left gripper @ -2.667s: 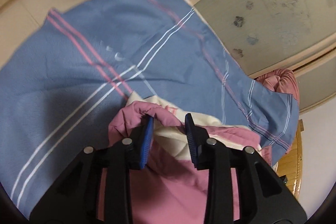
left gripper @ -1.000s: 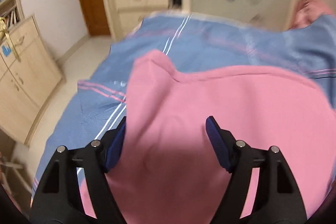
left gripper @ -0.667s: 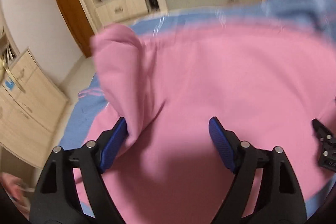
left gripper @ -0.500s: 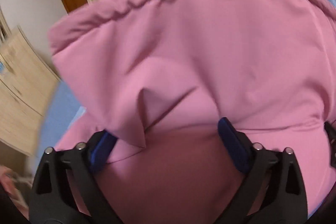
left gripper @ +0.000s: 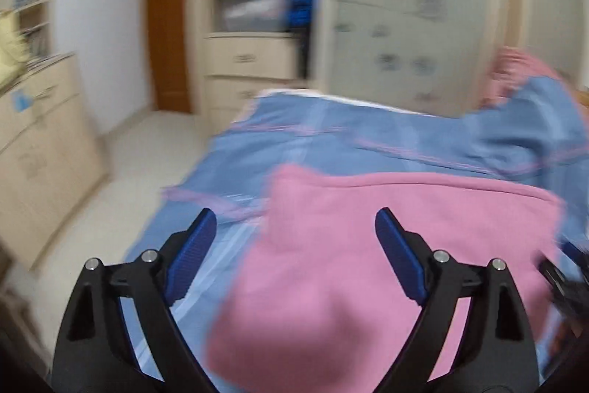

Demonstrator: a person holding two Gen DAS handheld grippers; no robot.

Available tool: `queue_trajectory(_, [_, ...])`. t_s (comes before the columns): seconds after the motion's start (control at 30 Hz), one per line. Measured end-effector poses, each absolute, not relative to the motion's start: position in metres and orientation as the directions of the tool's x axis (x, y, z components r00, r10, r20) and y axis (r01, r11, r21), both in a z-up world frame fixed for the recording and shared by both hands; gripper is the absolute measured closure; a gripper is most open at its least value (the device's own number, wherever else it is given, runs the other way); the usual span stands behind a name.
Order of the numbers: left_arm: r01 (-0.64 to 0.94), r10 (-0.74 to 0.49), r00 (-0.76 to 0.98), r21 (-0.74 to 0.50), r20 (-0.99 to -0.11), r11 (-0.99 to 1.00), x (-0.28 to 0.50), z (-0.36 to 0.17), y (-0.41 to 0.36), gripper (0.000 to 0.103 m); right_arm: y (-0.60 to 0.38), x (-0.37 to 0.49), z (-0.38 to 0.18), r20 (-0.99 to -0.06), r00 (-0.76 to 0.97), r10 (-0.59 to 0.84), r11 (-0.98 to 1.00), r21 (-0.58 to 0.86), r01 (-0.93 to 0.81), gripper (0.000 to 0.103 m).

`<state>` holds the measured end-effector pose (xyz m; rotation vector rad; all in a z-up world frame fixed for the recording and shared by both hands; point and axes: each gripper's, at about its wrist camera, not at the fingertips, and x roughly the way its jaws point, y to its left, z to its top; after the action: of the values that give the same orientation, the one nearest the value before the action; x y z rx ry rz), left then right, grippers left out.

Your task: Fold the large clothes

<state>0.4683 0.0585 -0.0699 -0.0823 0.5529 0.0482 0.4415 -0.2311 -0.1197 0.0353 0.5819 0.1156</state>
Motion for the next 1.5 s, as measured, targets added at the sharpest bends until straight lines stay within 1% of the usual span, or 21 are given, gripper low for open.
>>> queue_trajectory(0.07, [0.028, -0.038, 0.839, -0.027, -0.543, 0.999, 0.486, -0.076, 0.019, 0.021, -0.227, 0.462, -0.114, -0.550, 0.822, 0.147, 0.989, 0.098, -0.111, 0.001])
queue_trajectory(0.13, [0.077, -0.021, 0.813, 0.071, -0.582, 0.995, 0.518, -0.099, -0.030, 0.026, -0.212, 0.493, -0.121, -0.555, 0.819, 0.146, 0.989, 0.091, -0.114, 0.001])
queue_trajectory(0.17, [0.090, -0.006, 0.785, 0.104, -0.619, 0.990, 0.540, -0.117, -0.050, 0.027, -0.210, 0.504, -0.127, -0.552, 0.827, 0.110, 0.994, 0.046, -0.101, 0.001])
queue_trajectory(0.23, [0.090, 0.050, 0.737, 0.172, -0.674, 0.981, 0.579, -0.150, -0.074, 0.032, -0.203, 0.538, -0.164, -0.574, 0.816, -0.064, 0.982, -0.183, -0.051, 0.001])
queue_trajectory(0.27, [0.075, 0.113, 0.718, 0.238, -0.686, 0.968, 0.594, -0.170, -0.079, 0.026, -0.209, 0.553, -0.178, -0.600, 0.797, -0.071, 0.977, -0.203, -0.066, 0.001])
queue_trajectory(0.3, [0.078, 0.141, 0.692, 0.268, -0.708, 0.960, 0.616, -0.195, -0.075, 0.018, -0.224, 0.561, -0.195, -0.639, 0.769, -0.021, 0.990, -0.118, -0.072, 0.001])
queue_trajectory(0.33, [0.082, 0.093, 0.675, 0.200, -0.732, 0.976, 0.628, -0.211, -0.062, 0.003, -0.236, 0.569, -0.199, -0.648, 0.761, 0.024, 0.996, -0.049, -0.073, 0.001])
queue_trajectory(0.4, [0.076, -0.022, 0.683, 0.042, -0.730, 0.996, 0.628, -0.218, -0.034, 0.002, -0.254, 0.573, -0.199, -0.644, 0.758, 0.098, 0.995, 0.053, -0.083, 0.001])
queue_trajectory(0.53, [0.067, 0.014, 0.717, 0.089, -0.697, 0.994, 0.631, -0.225, -0.016, 0.002, -0.288, 0.577, -0.204, -0.633, 0.760, 0.147, 0.987, 0.138, -0.077, 0.001])
queue_trajectory(0.67, [-0.193, 0.171, 0.692, 0.049, -0.702, 0.980, 0.641, -0.227, 0.050, 0.002, -0.327, 0.573, -0.219, -0.623, 0.760, 0.183, 0.961, 0.278, -0.004, 0.001])
queue_trajectory(0.77, [-0.223, 0.148, 0.666, -0.006, -0.731, 0.975, 0.639, -0.238, 0.069, 0.002, -0.315, 0.567, -0.224, -0.626, 0.771, 0.114, 0.975, 0.219, 0.033, 0.001])
queue_trajectory(0.87, [-0.247, 0.254, 0.676, 0.112, -0.692, 0.963, 0.638, -0.239, 0.048, 0.002, -0.305, 0.575, -0.228, -0.625, 0.780, 0.024, 0.989, 0.127, 0.071, 0.001])
queue_trajectory(1.0, [-0.306, 0.338, 0.691, 0.165, -0.639, 0.938, 0.621, -0.227, 0.048, 0.002, -0.306, 0.569, -0.229, -0.629, 0.777, -0.026, 0.992, 0.082, 0.100, 0.001])
queue_trajectory(1.07, [-0.384, 0.384, 0.737, 0.122, -0.556, 0.915, 0.585, -0.201, 0.051, 0.007, -0.307, 0.556, -0.224, -0.622, 0.782, -0.050, 0.990, 0.070, 0.120, 0.001])
queue_trajectory(1.1, [-0.369, 0.332, 0.800, 0.027, -0.499, 0.929, 0.554, -0.183, 0.049, 0.006, -0.308, 0.545, -0.220, -0.601, 0.798, -0.047, 0.989, 0.085, 0.122, 0.001])
queue_trajectory(1.17, [-0.260, 0.197, 0.897, -0.111, -0.395, 0.959, 0.503, -0.153, 0.039, 0.002, -0.310, 0.504, -0.204, -0.467, 0.879, -0.097, 0.973, 0.141, 0.182, 0.001])
queue_trajectory(1.2, [-0.216, 0.161, 0.923, -0.125, -0.349, 0.968, 0.478, -0.141, 0.025, 0.002, -0.306, 0.471, -0.194, -0.361, 0.926, -0.111, 0.955, 0.218, 0.200, 0.001])
queue_trajectory(1.27, [-0.142, 0.106, 0.933, -0.082, -0.345, 0.987, 0.454, -0.134, -0.008, 0.002, -0.293, 0.436, -0.183, -0.292, 0.956, 0.021, 0.924, 0.370, 0.093, 0.001])
queue_trajectory(1.33, [-0.060, 0.033, 0.926, -0.058, -0.377, 0.997, 0.447, -0.139, -0.033, 0.002, -0.271, 0.431, -0.178, -0.343, 0.933, 0.109, 0.934, 0.356, 0.022, 0.001])
queue_trajectory(1.43, [0.000, 0.001, 0.894, 0.004, -0.449, 1.000, 0.455, -0.160, -0.065, 0.002, -0.238, 0.439, -0.179, -0.412, 0.911, 0.026, 0.989, 0.145, 0.037, 0.001])
queue_trajectory(1.5, [0.037, 0.010, 0.829, 0.072, -0.560, 0.997, 0.483, -0.192, -0.084, 0.002, -0.227, 0.472, -0.214, -0.576, 0.817, 0.004, 0.997, 0.060, 0.037, 0.001])
